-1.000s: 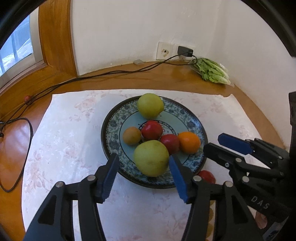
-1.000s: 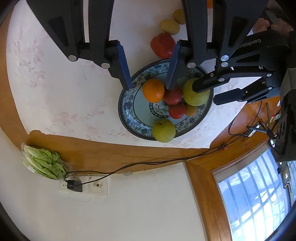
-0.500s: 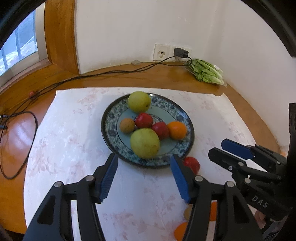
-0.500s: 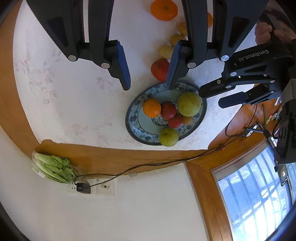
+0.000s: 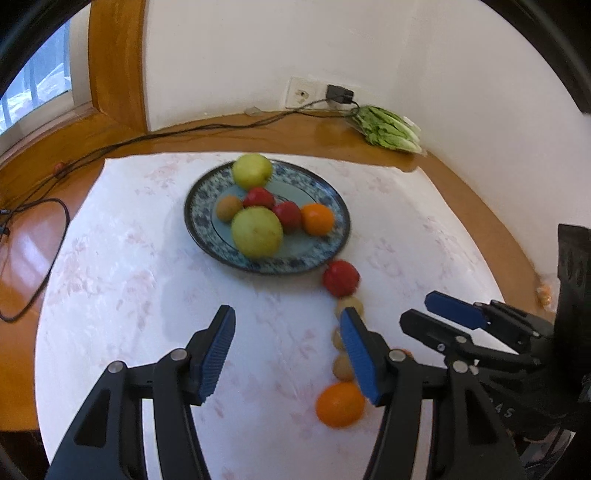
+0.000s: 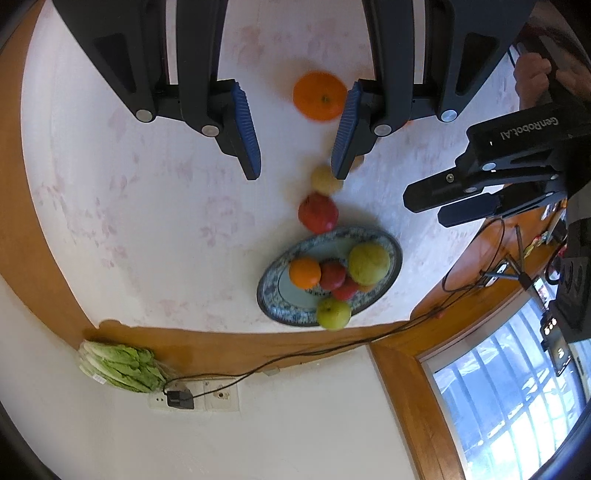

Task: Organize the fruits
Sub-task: 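Move both tools back to the two oranges on the cloth, then grasp an orange with the left tool while the right tool grasps another orange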

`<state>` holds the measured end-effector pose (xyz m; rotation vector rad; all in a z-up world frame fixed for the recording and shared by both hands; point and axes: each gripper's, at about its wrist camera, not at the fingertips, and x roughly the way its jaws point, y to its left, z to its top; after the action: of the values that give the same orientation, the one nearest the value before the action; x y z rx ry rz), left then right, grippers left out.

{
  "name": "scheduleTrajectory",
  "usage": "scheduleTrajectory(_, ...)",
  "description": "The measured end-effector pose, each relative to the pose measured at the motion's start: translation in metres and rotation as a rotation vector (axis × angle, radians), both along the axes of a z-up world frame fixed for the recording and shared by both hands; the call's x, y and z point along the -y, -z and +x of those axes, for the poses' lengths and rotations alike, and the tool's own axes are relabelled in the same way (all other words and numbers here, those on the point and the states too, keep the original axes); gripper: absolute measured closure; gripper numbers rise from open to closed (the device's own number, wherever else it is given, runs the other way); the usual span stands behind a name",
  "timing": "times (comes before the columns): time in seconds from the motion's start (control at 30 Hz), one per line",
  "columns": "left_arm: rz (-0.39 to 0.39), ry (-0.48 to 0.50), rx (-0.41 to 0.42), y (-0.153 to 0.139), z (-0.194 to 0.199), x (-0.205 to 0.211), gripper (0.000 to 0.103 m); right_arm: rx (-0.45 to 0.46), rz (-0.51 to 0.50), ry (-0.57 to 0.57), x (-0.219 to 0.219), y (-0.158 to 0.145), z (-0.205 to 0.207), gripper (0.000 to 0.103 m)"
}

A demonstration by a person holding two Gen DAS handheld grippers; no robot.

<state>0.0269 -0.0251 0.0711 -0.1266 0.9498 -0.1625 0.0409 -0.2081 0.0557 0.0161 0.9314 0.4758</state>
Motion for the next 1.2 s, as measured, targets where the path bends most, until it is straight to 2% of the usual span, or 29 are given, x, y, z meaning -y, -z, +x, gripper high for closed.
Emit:
scheduleTrajectory(0.23,-0.003,0.034,-0.016,0.006,-0.020,0.012,0.041,-0.009,0.005,0.001,0.004,0.004,-0.021,0.062)
scheduleTrajectory(0.57,0.022,0.050,-0.039,0.018,-0.037,0.018,0.041,-0.022,0.002,-0.005,0.006,0.011,-0.031,0.062)
scheduleTrajectory(1.03,0.035,0.085,-0.042,0.029,-0.039,0.027,0.041,-0.032,-0.001,-0.001,0.008,0.016,-0.034,0.062)
scheduleTrajectory(1.13,0.031,0.090,-0.039,0.030,-0.039,0.027,0.044,-0.035,0.006,0.001,0.010,0.017,-0.033,0.062)
scheduleTrajectory(1.2,0.027,0.099,-0.036,0.031,-0.039,0.028,0.049,-0.036,0.007,0.002,0.010,0.017,-0.033,0.062)
